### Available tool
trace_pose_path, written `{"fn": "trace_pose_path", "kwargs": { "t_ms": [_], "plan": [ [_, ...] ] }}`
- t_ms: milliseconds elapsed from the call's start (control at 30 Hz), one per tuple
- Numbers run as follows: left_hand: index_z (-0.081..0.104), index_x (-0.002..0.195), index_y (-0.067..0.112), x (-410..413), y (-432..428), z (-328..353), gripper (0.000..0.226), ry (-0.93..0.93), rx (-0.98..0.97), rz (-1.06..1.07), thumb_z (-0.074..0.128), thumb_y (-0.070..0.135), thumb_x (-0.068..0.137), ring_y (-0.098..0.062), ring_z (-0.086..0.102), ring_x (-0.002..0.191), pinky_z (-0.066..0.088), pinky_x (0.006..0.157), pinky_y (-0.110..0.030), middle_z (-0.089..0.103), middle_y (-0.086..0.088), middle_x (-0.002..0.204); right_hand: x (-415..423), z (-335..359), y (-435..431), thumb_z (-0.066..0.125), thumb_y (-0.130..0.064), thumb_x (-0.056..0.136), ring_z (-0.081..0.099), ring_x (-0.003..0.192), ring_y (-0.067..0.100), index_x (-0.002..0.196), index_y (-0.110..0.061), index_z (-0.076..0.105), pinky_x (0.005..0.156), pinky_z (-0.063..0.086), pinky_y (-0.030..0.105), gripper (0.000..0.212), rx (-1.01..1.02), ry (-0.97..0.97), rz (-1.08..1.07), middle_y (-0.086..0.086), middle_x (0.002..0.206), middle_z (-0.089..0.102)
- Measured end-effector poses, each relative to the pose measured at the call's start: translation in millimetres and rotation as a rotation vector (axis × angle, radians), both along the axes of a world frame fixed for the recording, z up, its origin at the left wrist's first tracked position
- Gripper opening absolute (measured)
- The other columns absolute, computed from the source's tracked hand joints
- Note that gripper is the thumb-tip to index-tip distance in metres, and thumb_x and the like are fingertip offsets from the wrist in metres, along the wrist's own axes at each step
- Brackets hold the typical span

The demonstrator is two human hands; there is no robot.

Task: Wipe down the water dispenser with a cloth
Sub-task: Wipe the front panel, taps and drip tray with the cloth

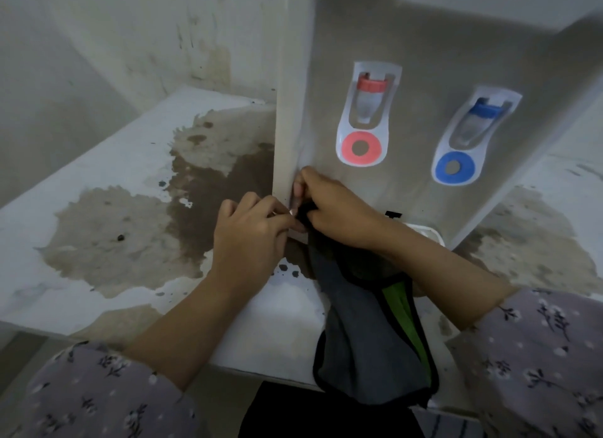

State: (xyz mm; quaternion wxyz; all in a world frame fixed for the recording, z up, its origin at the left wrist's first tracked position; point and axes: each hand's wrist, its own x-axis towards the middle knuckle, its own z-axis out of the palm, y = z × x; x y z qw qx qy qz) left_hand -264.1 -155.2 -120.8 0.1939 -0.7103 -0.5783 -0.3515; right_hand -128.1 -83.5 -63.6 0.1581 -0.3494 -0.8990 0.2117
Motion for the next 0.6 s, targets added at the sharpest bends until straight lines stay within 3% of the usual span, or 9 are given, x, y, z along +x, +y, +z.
{"fn": "trace_pose_path", "kwargs": {
  "t_ms": [100, 300, 467, 600],
  "plan": [
    [0.074, 0.08, 0.031, -1.0, -1.9, 0.0, 0.029, -0.005, 0.003, -0.008, 0.048, 0.017, 0.082, -0.019, 0.053, 0.071, 0.023, 0.066, -0.029, 0.065, 0.009, 0.081, 2.3, -4.6, -2.9, 0.053, 0.01, 0.075, 0.058, 0.083, 0.024, 0.094, -0.009, 0.043, 0.071, 0.05, 0.041, 0.029, 0.068, 0.111, -0.07, 0.01, 0.089, 0.06],
    [0.072, 0.091, 0.039, -1.2, -5.8, -0.9, 0.031, 0.046, -0.062, 0.039, 0.047, 0.023, 0.083, -0.019, 0.052, 0.074, 0.023, 0.065, -0.031, 0.067, 0.012, 0.09, 5.0, -6.7, -5.3, 0.052, 0.004, 0.077, 0.054, 0.079, 0.032, 0.105, -0.005, 0.048, 0.062, 0.046, 0.038, 0.029, 0.501, -0.023, -0.199, 0.014, 0.091, 0.058],
    [0.072, 0.095, 0.039, 0.8, -8.7, 1.0, 0.031, 0.077, -0.104, 0.038, 0.073, 0.015, 0.074, -0.023, 0.053, 0.074, 0.027, 0.065, -0.032, 0.066, 0.007, 0.093, 1.5, -7.7, -0.7, 0.06, -0.001, 0.076, 0.057, 0.075, 0.034, 0.106, -0.002, 0.05, 0.059, 0.044, 0.035, 0.031, 0.566, -0.18, -0.095, 0.017, 0.089, 0.06],
    [0.072, 0.095, 0.038, 2.5, -9.3, 2.5, 0.034, 0.085, -0.131, 0.031, 0.076, 0.015, 0.071, -0.023, 0.055, 0.072, 0.027, 0.064, -0.032, 0.066, 0.005, 0.092, 7.0, -6.2, 5.9, 0.063, -0.001, 0.069, 0.058, 0.082, 0.034, 0.103, -0.004, 0.05, 0.073, 0.036, 0.033, 0.037, 0.564, -0.238, 0.005, 0.013, 0.089, 0.063]
  ]
}}
